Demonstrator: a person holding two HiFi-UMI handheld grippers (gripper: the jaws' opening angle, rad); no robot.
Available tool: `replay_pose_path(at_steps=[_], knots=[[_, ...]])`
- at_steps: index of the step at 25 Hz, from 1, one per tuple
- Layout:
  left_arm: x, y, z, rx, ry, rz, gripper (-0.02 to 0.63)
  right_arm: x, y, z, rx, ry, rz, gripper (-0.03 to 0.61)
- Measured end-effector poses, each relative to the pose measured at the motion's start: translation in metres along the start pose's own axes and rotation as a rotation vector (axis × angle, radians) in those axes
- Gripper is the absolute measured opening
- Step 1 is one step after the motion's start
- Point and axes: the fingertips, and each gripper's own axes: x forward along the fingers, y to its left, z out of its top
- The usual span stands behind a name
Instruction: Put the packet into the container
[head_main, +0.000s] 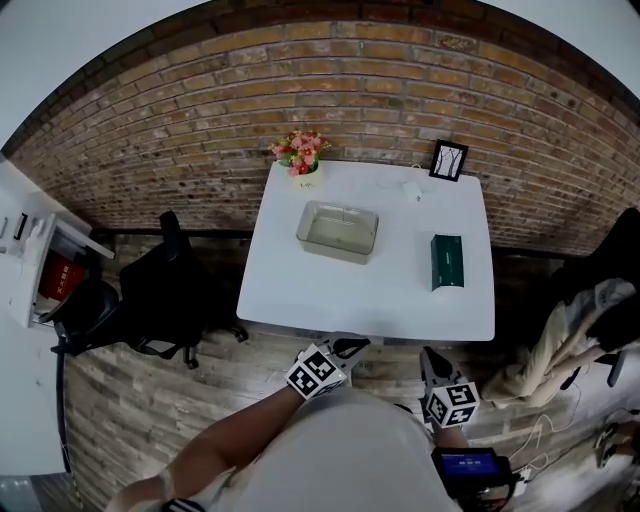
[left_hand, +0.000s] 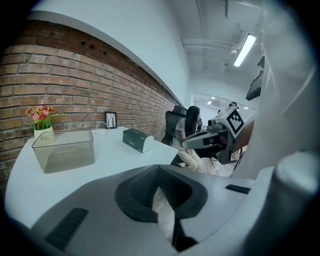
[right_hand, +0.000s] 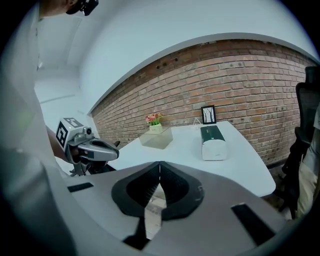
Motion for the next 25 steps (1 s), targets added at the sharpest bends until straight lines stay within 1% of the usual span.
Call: replay_pose_path(at_steps=[4,8,14,18,22,25], knots=[[-0.008,0.019,-0.002,-0.013,0.000,-0.008,0.011,0.014,-0.001,0.011,-0.014,0.009,-0.038,0.011],[-0.016,0.036,-0.006,-0.028,0.000,0.001,0.011,0.025,-0.007,0.018,-0.025,0.026,-0.076,0.011],[-0.024,0.059,-0.009,-0.054,0.003,0.034,0.011,0.046,-0.018,0.034,-0.045,0.033,-0.094,0.011],[-0.025,0.068,-0.007,-0.073,-0.002,0.054,0.011,0.060,-0.037,0.050,-0.057,0.033,-0.124,0.011],[-0.023,0.081,-0.009,-0.099,-0.003,0.096,0.011,0.077,-0.065,0.067,-0.064,0.041,-0.167,0.011],[-0.021,0.091,-0.001,-0.091,-0.009,0.115,0.011,0.087,-0.085,0.082,-0.069,0.044,-0.199,0.011]])
